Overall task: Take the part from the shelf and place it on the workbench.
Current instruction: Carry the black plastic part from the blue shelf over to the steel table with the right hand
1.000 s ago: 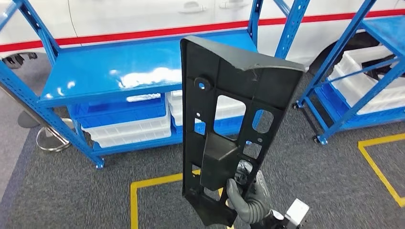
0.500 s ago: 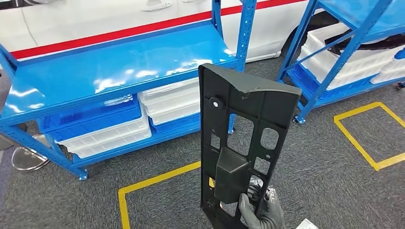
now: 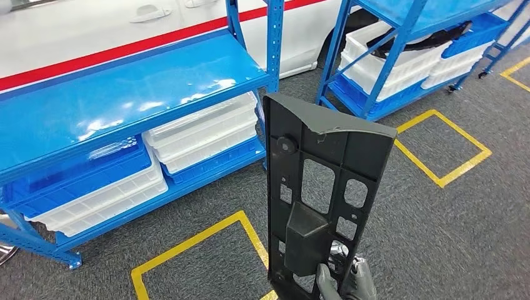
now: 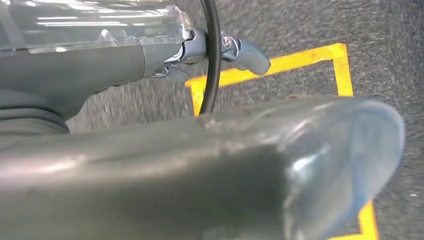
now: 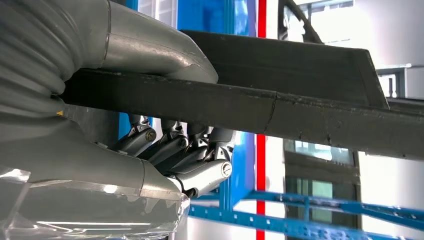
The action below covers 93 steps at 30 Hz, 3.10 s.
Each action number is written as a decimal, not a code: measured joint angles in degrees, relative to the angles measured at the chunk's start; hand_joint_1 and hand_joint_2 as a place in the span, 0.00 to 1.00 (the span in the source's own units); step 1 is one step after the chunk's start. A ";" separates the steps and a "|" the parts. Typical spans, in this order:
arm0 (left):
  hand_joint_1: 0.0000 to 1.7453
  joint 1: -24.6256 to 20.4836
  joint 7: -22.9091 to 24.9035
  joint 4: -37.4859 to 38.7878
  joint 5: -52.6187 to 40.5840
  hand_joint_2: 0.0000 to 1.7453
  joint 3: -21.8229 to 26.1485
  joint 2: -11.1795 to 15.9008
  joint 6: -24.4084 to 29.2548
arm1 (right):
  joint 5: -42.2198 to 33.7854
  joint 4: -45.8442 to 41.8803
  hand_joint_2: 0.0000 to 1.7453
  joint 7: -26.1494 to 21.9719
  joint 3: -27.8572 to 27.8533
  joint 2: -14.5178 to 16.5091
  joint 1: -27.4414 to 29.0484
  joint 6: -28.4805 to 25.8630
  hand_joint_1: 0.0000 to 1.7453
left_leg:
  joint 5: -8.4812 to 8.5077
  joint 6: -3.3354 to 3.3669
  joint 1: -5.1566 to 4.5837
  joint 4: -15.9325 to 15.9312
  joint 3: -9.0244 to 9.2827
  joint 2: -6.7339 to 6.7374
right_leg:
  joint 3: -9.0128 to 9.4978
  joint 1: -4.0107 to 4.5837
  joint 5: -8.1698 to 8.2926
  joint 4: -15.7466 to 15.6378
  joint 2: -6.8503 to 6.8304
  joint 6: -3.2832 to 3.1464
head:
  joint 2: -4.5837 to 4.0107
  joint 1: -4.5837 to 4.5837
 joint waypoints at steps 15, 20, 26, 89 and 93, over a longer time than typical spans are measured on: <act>0.00 -0.56 -1.49 3.18 -2.60 0.00 -0.63 1.90 1.91 | 0.90 -1.43 1.00 -1.30 -0.54 0.16 3.27 -1.38 1.00 | -5.72 -2.80 -0.16 6.94 -1.93 2.75 | 6.26 -0.06 3.10 -8.70 -3.38 -2.67 | 0.00 -0.02; 0.00 -0.33 -1.86 5.42 -3.04 0.00 -0.67 3.33 3.10 | 0.95 -1.46 1.00 -1.85 -0.59 0.26 3.83 -1.92 1.00 | -6.46 -3.05 0.00 13.90 -5.15 0.98 | 6.05 0.00 3.18 -8.26 0.79 -2.80 | 0.00 -0.02; 0.00 -0.54 -1.66 8.37 -3.75 0.00 -1.01 5.14 5.07 | 0.95 -1.49 1.00 -2.67 -0.72 0.72 4.43 -2.21 1.00 | -1.37 -2.09 0.17 1.56 -0.33 -3.91 | 4.72 -0.26 3.54 -7.38 5.29 -0.92 | 0.00 -0.02; 0.00 -1.73 -3.78 15.86 -5.00 0.00 -2.74 7.83 7.70 | -0.56 -2.41 1.00 -2.80 -3.92 3.59 4.81 4.27 1.00 | -0.98 -1.35 0.27 1.96 -1.29 -1.84 | 3.99 0.25 2.80 -6.40 4.18 -0.74 | 0.00 0.02; 0.00 -1.51 -3.78 15.86 -4.99 0.00 -2.79 7.74 7.72 | -0.66 -2.41 1.00 -2.81 -3.97 3.59 4.75 4.27 1.00 | -0.47 -0.38 0.13 1.17 -1.18 1.30 | -1.19 0.34 -3.09 4.07 -1.59 -0.12 | 0.00 0.05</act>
